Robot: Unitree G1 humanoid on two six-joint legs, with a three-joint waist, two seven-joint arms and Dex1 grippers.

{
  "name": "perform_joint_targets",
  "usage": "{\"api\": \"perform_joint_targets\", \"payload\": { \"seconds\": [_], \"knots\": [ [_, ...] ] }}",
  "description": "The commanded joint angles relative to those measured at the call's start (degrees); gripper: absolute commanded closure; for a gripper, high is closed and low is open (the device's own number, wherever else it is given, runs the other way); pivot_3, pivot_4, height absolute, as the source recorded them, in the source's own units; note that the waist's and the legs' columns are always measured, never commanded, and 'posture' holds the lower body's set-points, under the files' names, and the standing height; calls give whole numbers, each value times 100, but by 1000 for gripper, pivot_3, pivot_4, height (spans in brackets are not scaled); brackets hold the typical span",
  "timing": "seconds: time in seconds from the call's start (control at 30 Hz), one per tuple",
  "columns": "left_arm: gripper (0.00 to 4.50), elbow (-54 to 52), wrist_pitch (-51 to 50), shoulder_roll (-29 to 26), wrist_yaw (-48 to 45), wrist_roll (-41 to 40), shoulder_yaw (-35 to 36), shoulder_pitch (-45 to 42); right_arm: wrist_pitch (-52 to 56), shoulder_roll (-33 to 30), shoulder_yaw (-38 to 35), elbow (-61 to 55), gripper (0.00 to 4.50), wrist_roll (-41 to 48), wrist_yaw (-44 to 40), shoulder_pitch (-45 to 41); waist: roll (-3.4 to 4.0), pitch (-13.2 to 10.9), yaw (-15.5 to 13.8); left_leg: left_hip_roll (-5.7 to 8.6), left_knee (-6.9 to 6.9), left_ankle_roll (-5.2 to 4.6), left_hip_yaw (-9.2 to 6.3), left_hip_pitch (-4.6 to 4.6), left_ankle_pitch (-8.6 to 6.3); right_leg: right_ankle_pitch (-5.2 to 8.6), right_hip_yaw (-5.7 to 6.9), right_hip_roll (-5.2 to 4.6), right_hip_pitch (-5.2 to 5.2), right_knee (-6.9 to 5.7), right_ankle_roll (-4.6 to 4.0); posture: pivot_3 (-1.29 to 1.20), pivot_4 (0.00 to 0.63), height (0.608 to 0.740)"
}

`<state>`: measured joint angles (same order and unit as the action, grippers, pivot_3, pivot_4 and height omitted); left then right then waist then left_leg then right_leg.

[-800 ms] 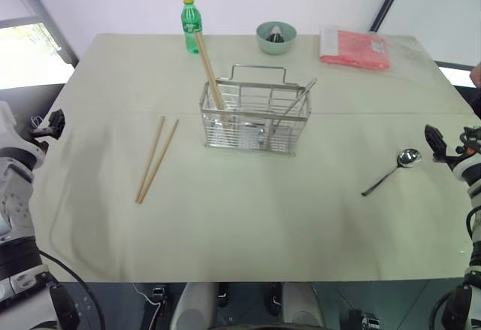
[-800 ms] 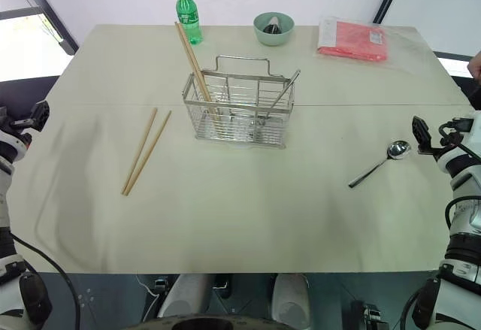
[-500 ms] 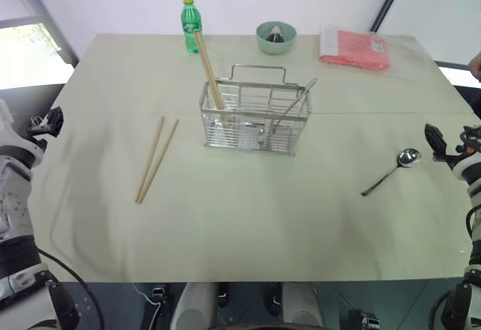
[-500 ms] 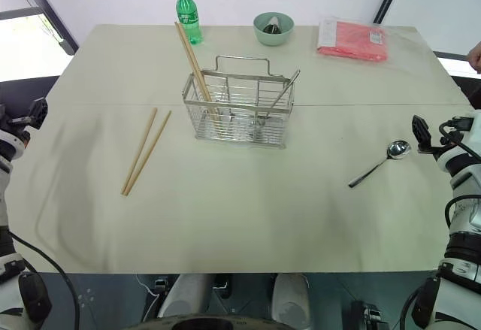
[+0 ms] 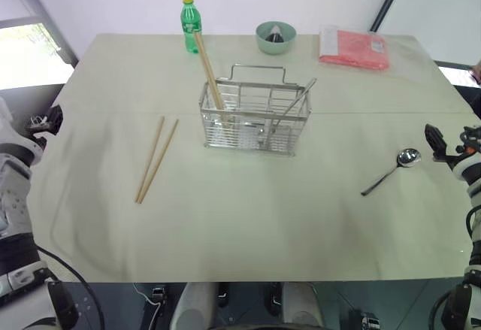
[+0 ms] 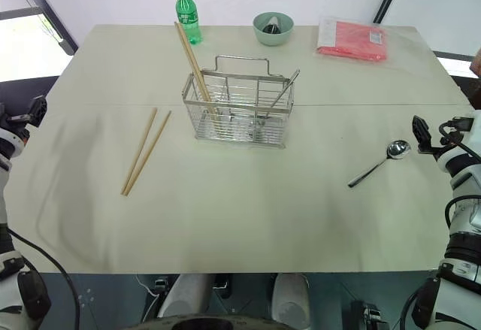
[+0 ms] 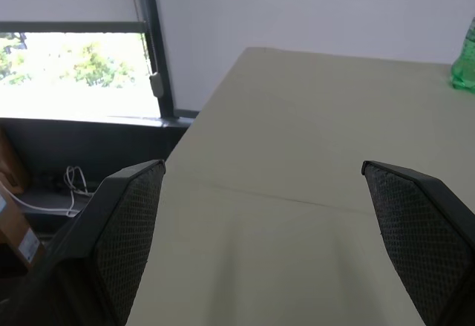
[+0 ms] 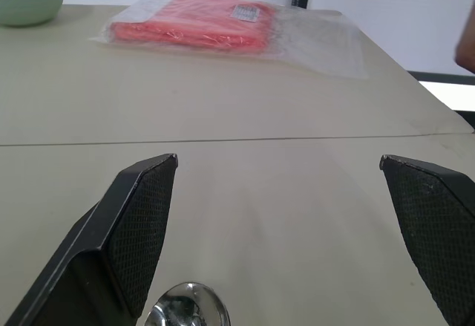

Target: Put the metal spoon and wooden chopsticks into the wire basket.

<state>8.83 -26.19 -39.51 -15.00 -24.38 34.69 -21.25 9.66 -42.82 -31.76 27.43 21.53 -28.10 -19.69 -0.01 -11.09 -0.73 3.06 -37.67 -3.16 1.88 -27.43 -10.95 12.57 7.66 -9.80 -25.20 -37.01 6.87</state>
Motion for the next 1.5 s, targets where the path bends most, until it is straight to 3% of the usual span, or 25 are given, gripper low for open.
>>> {"api": "perform_joint_targets", "payload": {
  "seconds": [0.03,0.23,0.47,0.63,0.77,1.0,1.33,1.43,1.5],
  "knots": [
    [42,-316,-134,-190,-166,-201,51,-180,-29,-355,36,-116,0,-23,-200,-211,0,0,-1,0,0,0,0,0,0,0,0,0,0,0,0,0,150,671],
    [42,-1061,-1237,-385,-797,-1368,19,-791,-260,-1189,747,513,0,-364,-1321,-959,-3,-3,4,-1,-18,-2,1,-10,-2,0,-1,1,-4,-4,0,0,150,671],
    [42,-2651,-2874,-1168,-2515,-3248,-899,-1032,-1407,-1828,2448,2058,0,-1483,-3496,-2935,8,-8,79,-2,-24,-10,7,-14,-7,2,-7,2,-4,-2,0,0,150,671],
    [42,-3615,-3155,-1731,-3691,-3737,-1700,-786,-2940,-1862,3735,2973,0,-2565,-5054,-3854,9,-15,161,-2,-21,-9,14,-19,-7,13,-17,5,-12,-6,-12,0,150,671],
    [42,-3855,-2905,-1646,-3912,-3319,-2538,-833,-4125,-1796,4581,3531,0,-3380,-5823,-4277,27,-25,157,-2,-21,-9,41,-20,-7,14,-45,7,-15,-22,-12,0,150,671],
    [42,-4066,-2705,-1422,-3911,-2964,-3140,-903,-5123,-1543,5338,4262,0,-4377,-5545,-4751,27,-29,173,-6,-22,16,69,-17,8,18,-79,9,-33,-36,-18,0,150,671],
    [42,-4036,-2783,-1399,-3764,-3063,-3000,-1154,-5618,-1318,5820,4645,0,-5119,-4992,-4633,28,-31,142,-10,-27,20,80,-16,10,18,-92,12,-35,-43,-20,0,150,671],
    [0,-3983,-2847,-1342,-3642,-3144,-2960,-1297,-5704,-1305,5859,4706,918,-5161,-5059,-4490,26,-31,152,-10,-28,20,81,-10,10,18,-95,13,-33,-46,-19,0,150,671],
    [0,-3957,-2863,-1331,-3606,-3155,-2963,-1350,-5679,-1284,5801,4734,1859,-5107,-5151,-4448,20,-29,168,-10,-28,20,81,-3,10,18,-95,15,-24,-45,-19,0,150,671]
  ]
}}
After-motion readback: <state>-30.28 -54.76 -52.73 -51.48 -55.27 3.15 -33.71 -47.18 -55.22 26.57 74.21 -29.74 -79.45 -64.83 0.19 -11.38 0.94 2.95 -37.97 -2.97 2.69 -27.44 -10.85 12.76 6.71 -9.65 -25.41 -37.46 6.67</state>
